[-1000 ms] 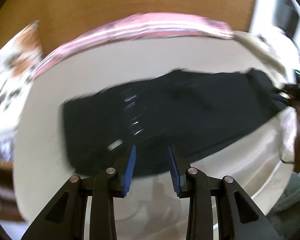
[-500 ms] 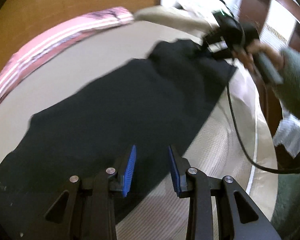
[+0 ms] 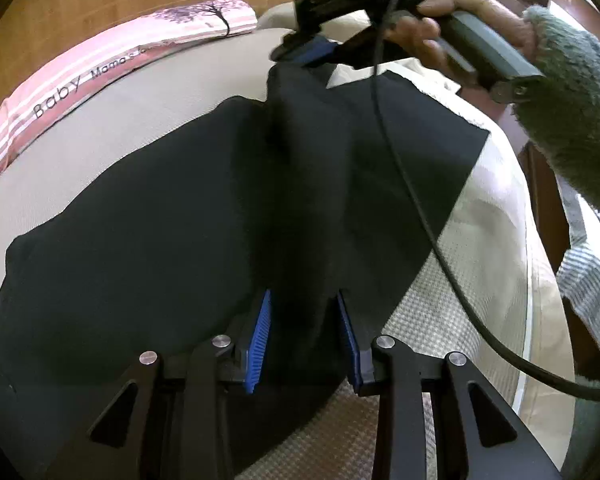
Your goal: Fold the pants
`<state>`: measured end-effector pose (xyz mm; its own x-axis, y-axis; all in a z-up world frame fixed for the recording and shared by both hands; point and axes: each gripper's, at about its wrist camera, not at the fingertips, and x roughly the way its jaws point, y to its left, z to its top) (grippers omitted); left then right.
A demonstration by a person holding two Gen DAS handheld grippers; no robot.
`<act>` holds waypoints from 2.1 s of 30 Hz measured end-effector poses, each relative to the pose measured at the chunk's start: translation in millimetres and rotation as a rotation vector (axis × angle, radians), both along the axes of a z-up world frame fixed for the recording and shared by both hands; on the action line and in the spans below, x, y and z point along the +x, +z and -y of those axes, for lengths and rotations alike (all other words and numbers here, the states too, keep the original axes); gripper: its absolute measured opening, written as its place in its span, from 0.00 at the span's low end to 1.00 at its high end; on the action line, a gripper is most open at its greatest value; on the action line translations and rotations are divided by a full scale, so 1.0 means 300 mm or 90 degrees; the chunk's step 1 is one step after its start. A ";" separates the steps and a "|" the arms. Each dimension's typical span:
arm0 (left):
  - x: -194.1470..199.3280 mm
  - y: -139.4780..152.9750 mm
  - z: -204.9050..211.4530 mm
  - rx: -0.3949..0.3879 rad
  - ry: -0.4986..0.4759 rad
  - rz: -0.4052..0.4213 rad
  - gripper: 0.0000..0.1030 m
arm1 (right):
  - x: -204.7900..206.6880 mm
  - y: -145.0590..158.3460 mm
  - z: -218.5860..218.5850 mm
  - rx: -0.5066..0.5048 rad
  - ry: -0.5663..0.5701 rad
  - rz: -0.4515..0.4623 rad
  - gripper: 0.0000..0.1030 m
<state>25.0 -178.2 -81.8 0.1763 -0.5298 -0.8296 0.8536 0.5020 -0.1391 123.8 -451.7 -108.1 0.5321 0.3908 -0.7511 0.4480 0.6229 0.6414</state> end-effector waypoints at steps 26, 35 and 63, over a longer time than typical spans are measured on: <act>0.118 -0.010 -0.071 -0.052 0.078 -0.091 0.11 | -0.412 -0.028 0.306 -0.004 -0.202 0.003 0.31; 0.109 -0.011 -0.064 -0.048 0.080 -0.083 0.11 | -0.402 -0.089 0.287 0.000 -0.204 -0.010 0.29; 0.129 -0.022 -0.079 -0.069 0.092 -0.111 0.11 | 0.073 0.091 0.145 -0.033 -0.017 0.065 0.32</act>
<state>63.7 -154.4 -88.5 0.1163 -0.5965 -0.7942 0.7327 0.5913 -0.3369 145.5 -495.2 -81.0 0.6166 0.3372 -0.7114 0.3985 0.6457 0.6514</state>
